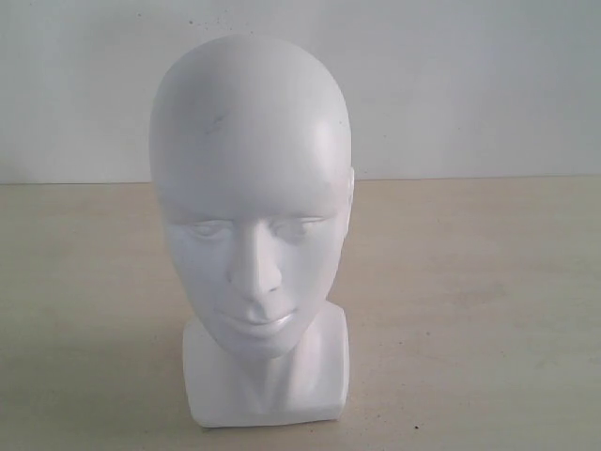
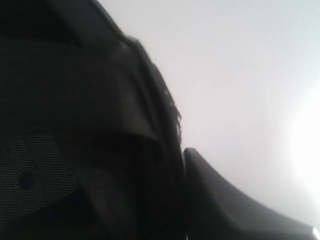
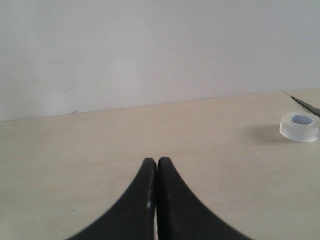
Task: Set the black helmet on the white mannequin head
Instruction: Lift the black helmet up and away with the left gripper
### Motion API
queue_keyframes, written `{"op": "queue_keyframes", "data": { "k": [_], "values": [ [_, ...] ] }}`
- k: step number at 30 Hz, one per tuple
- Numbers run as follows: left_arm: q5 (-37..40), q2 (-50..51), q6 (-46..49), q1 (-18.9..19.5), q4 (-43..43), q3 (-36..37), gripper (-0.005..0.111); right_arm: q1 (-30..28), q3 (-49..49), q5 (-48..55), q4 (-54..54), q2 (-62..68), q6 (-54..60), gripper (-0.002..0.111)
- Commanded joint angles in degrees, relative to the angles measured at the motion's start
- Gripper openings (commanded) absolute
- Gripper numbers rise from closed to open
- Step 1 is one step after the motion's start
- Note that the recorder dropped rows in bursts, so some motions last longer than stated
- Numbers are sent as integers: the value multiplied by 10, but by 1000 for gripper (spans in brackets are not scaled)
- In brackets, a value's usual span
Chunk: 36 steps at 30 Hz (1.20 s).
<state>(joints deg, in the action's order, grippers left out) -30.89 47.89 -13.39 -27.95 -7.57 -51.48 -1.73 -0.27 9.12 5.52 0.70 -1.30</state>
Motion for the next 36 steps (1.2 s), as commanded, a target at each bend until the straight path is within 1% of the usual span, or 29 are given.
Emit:
{"op": "queue_keyframes", "data": {
  "k": [1,5,6,8,12,15,21,25,28,34,36],
  "values": [
    [-129,-28,-26,1,-25,47,4,0,3,-3,0,-2,2,0],
    [-222,-35,-54,1,-25,98,4,0,3,-3,0,-2,2,0],
    [-264,-35,-61,1,-25,119,4,0,3,-3,0,-2,2,0],
    [-315,-35,-67,1,-25,151,4,0,3,-3,0,-2,2,0],
    [-391,-35,-67,1,-23,201,4,0,3,-3,0,-2,2,0],
    [-391,-38,-90,1,-12,233,4,0,3,-3,0,-2,2,0],
    [-391,-38,-102,1,-12,260,4,0,3,-3,0,-2,2,0],
    [-391,-38,-177,1,-4,261,4,0,3,-3,0,-2,2,0],
    [-391,-38,-252,1,18,261,4,0,3,-3,0,-2,2,0],
    [-391,-38,-302,1,24,260,4,0,3,-3,0,-2,2,0],
    [-391,-38,-321,1,18,250,4,0,3,-3,0,-2,2,0]
  ]
}}
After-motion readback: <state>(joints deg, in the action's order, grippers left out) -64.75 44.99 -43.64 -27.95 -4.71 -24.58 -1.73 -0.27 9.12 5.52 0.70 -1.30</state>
